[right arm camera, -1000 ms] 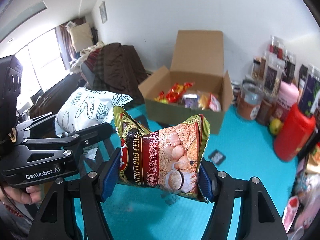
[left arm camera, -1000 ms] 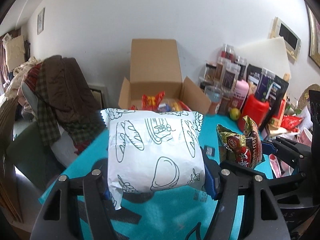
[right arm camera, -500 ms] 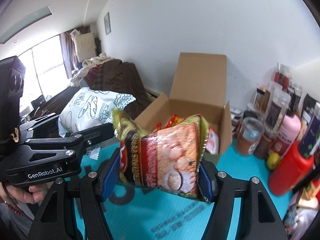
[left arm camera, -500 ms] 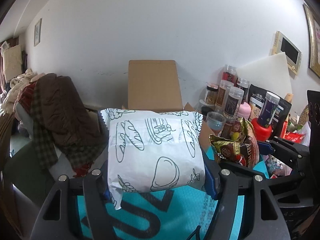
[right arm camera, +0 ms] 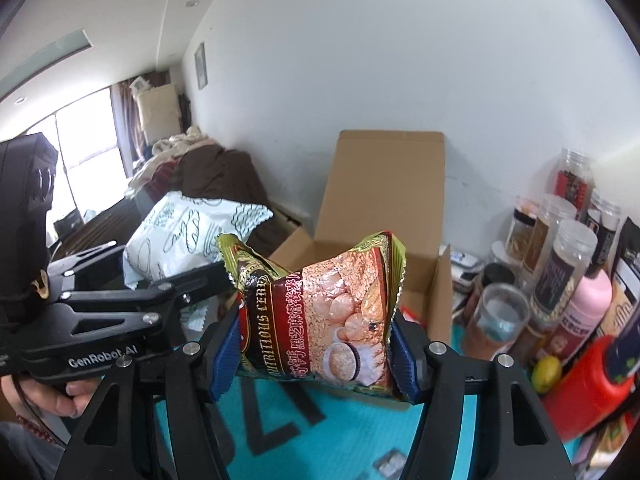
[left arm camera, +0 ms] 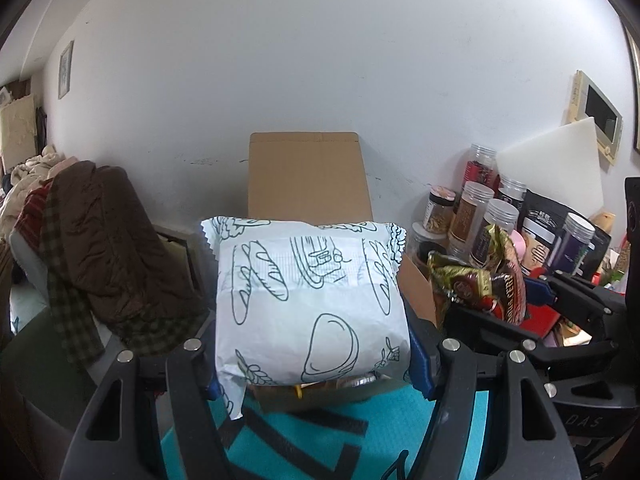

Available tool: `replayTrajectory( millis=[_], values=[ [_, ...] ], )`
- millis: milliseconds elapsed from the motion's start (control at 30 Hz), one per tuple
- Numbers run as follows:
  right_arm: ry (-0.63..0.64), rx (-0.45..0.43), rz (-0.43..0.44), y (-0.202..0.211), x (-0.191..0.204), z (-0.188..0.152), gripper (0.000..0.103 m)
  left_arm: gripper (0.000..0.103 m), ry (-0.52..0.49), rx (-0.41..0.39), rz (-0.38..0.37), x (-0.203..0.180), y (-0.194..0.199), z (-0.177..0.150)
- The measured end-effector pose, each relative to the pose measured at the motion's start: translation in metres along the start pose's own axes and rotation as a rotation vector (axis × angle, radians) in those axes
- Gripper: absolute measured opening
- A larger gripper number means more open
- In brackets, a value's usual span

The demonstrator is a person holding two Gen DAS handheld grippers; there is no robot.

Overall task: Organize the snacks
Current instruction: 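Lift and carry the white bag and cereal bag over the box, then lower both tools into the box and open them to release the bags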

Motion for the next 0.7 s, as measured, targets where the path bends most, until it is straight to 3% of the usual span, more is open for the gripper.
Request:
replayTrajectory(
  millis=[367,700],
  values=[
    [-0.062,-0.001,-0.021,-0.046,-0.045,0.027,0.063,0.068,0.040,-0.004,0.023,0.011,-0.058,0.034],
    [-0.108,0.062,-0.008,-0.098,-0.070,0.024,0.063,0.068,0.056,0.093,0.060,0.025,-0.124,0.026]
  ],
)
Point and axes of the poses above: each gripper's, at about its wrist camera, not at the fingertips, and y roughly against the way its jaws point, x to its left, z to its top, the point moved 2 cm from there along -y, roughly the way its jaws point, and after that the axes turned 9 degrees about x, right-handed, at the moved point
